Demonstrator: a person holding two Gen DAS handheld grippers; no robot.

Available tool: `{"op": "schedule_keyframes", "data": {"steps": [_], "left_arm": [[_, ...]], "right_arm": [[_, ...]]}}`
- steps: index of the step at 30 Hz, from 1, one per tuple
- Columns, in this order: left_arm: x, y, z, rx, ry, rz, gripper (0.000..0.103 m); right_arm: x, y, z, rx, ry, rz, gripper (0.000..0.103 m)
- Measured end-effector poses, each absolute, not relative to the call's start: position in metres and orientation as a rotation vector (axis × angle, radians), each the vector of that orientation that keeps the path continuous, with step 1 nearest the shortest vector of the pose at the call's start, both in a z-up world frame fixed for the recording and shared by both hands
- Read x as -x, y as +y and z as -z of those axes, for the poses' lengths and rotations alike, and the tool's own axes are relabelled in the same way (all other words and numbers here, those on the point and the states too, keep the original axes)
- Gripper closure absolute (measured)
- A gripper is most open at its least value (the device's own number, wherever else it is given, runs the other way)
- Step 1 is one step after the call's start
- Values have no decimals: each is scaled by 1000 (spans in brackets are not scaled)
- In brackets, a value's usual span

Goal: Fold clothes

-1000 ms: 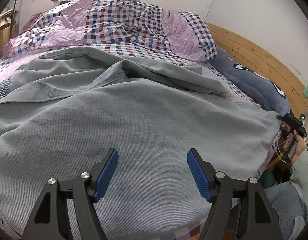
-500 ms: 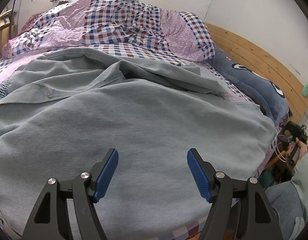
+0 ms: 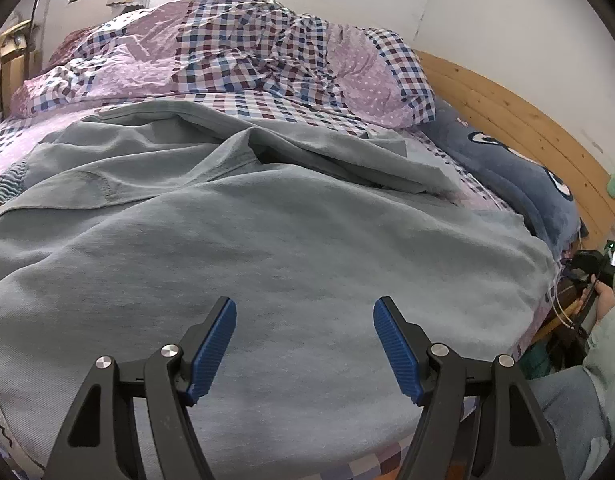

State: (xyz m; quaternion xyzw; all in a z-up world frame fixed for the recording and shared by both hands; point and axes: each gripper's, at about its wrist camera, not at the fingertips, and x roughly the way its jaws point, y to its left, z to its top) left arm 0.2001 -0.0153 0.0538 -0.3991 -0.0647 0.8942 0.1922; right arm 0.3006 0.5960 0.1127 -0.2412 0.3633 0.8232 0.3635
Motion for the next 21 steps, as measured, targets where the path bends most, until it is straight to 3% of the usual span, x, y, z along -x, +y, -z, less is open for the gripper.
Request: {"op": "schedule_keyframes", "data": {"steps": [9, 21], "left_arm": [[-200, -30, -64, 1071, -225, -2560, 28], [-176, -92, -87, 969, -462, -2686, 28]], "right_arm": [[-237, 518, -136, 712, 721, -2377, 78], [-173, 446, -134, 830, 591, -2612, 78]]}}
